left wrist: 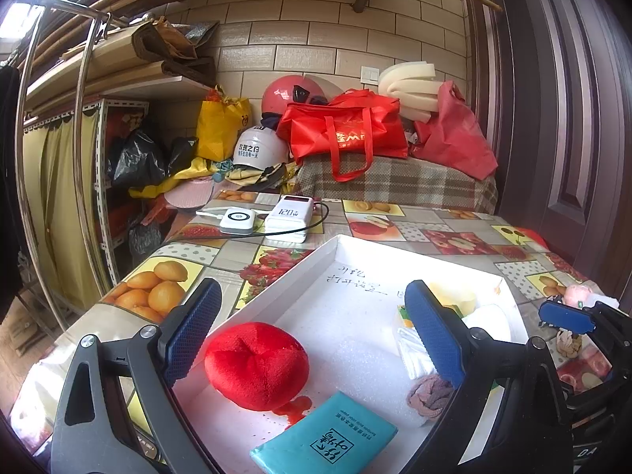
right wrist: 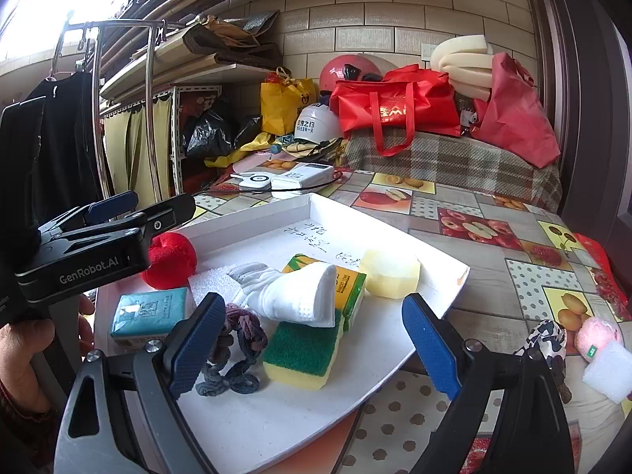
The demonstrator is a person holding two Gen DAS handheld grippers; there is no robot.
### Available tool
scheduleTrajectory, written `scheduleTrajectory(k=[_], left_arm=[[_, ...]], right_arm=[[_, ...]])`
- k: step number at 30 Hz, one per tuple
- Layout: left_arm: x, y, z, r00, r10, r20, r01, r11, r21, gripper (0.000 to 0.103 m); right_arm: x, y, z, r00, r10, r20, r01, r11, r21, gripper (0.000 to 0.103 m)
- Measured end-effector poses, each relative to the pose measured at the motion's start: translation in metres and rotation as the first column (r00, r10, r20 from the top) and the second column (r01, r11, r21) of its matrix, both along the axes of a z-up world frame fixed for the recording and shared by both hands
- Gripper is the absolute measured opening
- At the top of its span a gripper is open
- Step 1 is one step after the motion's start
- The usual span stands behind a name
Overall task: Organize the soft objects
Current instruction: 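Move both open tools back toward the remaining items on the table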
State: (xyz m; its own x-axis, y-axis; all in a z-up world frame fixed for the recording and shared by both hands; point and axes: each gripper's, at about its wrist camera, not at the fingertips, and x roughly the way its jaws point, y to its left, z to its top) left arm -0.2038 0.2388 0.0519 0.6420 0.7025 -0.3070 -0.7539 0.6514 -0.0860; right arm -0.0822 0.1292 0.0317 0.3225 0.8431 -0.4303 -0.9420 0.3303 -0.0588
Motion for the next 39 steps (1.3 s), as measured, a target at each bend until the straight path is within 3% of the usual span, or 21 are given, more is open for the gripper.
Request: scheduleTrajectory(k=[13,18,22,39], left_arm=[[-0.001,0.000,0.000,1.000,-0.001,0.006,0.001,1.000,-0.002,0.095],[0.000,-0.008,0.004,1.000,-0.003,0.005,0.003,0.999,0.033,0.095],[0.004,-0.020,0.004,0.999,-0.030,-0.011,0.031,0.998,0.046,0.095],[0.023,-0.082,0.003,0.983,-0.178,-0.044,0.181,0.982,0.058,0.095]], right_arm=[[0.000,0.000,-0.001,1.000,-0.001,0.000,0.001,1.000,0.001,0.091],[-0.001,-0.002,0.000,1.000,-0.002,0.004,0.002,1.000,0.014,0.091],[-0.003,-0.006,0.005,1.000,0.002,0.015,-0.002,0.999,0.038,0.091],[0.000,-0.033,0.000,0.999,0.000,0.035,0.001,1.000,-0.024,0.091]])
